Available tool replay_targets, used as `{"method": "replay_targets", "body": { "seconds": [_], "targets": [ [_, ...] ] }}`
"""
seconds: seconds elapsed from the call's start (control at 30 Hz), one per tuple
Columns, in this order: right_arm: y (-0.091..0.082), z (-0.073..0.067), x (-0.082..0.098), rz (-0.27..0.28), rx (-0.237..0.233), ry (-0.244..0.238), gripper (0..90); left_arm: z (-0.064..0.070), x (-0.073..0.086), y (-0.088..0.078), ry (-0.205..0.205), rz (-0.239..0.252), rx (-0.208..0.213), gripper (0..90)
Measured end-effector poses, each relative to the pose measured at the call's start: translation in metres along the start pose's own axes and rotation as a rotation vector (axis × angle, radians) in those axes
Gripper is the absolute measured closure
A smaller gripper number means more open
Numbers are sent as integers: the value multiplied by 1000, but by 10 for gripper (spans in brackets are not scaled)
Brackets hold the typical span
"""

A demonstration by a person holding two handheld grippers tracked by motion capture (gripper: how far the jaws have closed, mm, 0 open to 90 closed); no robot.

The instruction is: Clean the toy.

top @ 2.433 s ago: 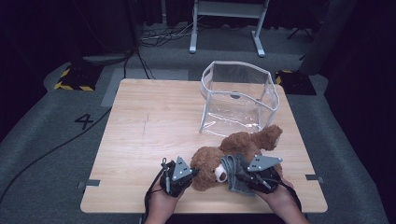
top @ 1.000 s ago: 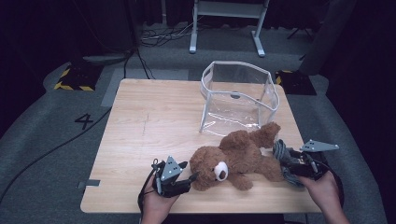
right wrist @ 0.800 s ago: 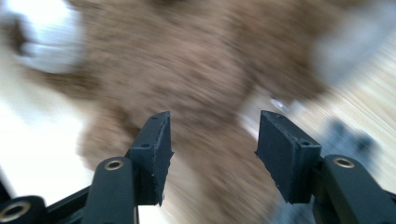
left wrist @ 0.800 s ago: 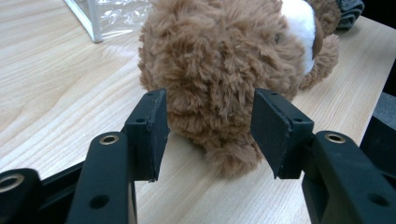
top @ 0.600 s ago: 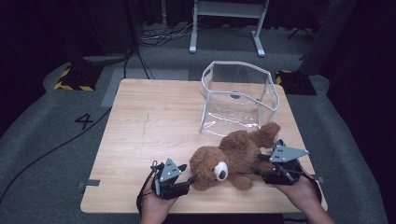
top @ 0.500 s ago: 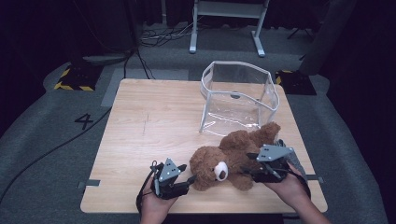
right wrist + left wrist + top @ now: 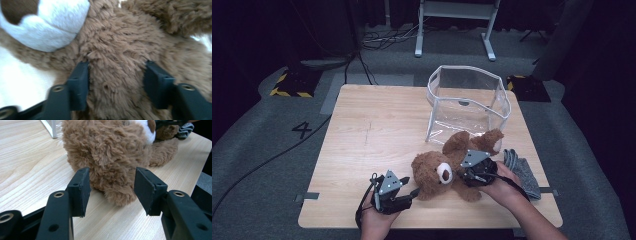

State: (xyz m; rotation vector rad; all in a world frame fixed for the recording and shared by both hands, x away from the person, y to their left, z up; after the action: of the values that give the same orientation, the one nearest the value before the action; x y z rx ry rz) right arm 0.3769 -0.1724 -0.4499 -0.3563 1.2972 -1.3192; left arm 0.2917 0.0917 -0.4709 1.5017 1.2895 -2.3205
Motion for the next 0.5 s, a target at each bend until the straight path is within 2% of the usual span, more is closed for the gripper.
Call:
{"method": "replay_targets", "body": {
  "seconds": [0.17, 0.3, 0.4, 0.47, 0.5],
  "targets": [
    [6, 4, -6, -33, 8, 0, 636, -2, 1, -1, -9, 2, 2, 470],
    [6, 5, -12, -49, -11, -9, 801, -3, 1, -3, -17, 8, 2, 473],
    [3, 4, -14, -44, -14, 1, 833, -4, 1, -4, -21, 17, 0, 476],
    [-6, 6, -20, 4, -20, 41, 841, -6, 1, -6, -27, 26, -3, 477],
    [-15, 8, -24, 54, -47, 84, 841, -7, 1, -8, -37, 33, -3, 479]
  ]
}}
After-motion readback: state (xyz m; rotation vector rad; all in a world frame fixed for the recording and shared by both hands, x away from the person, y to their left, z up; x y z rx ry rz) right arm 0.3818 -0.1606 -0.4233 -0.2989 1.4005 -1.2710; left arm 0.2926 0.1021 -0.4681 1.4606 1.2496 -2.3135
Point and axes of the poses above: each handheld gripper's, and its own axes: y roughly forward along the jaws, x roughly out of its underside, z roughly to its right, the point moved 3 cm from there along y, roughly forward along the jaws, and after that the axes turned 4 degrees about -z, right-handed, at the moved point
